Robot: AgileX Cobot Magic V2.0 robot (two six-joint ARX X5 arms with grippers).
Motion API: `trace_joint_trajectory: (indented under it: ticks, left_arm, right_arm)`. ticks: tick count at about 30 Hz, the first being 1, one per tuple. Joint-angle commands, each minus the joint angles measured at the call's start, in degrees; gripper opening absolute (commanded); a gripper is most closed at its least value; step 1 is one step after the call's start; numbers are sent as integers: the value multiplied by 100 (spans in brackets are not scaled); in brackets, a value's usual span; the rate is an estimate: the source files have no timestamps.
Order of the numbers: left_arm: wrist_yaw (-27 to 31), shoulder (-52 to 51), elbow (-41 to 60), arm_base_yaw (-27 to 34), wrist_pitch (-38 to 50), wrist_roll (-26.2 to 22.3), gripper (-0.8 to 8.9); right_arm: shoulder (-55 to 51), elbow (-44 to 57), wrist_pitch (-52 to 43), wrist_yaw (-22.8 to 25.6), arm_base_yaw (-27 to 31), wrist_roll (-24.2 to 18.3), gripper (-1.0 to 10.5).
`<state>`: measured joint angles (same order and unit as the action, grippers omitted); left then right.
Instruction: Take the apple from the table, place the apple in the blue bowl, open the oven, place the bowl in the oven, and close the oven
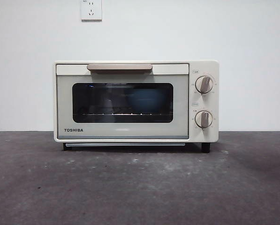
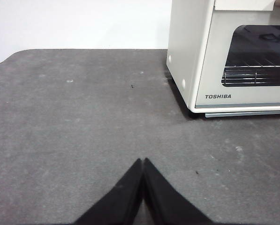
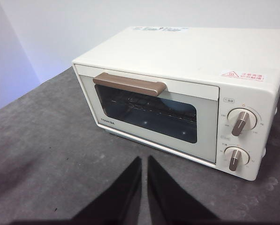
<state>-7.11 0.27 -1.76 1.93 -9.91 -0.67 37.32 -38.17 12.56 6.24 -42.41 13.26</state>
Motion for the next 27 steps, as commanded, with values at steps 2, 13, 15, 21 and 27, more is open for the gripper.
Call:
trace_joint_trajectory:
  ticks: [2,13,15,21,27]
  left_arm:
    - [11,-11,138,9,9,28,7]
    - [11,-11,138,9,9,28,8]
    - [11,-11,138,9,9,28,7]
    - [11,-9,138,9,9,28,8]
    - [11,-9,138,9,11,28,7]
  right_arm:
    - [26,-42,-57,22,-57,-48,5]
    - [-223,-37,-37,55,286,-380,5]
    - [-378,-17,-31,-136,702,-533,5]
    - [-1060,459,-48,-1416,2271,-728,5]
    - [-2070,1506,-603,-1412,3342,-1069,5]
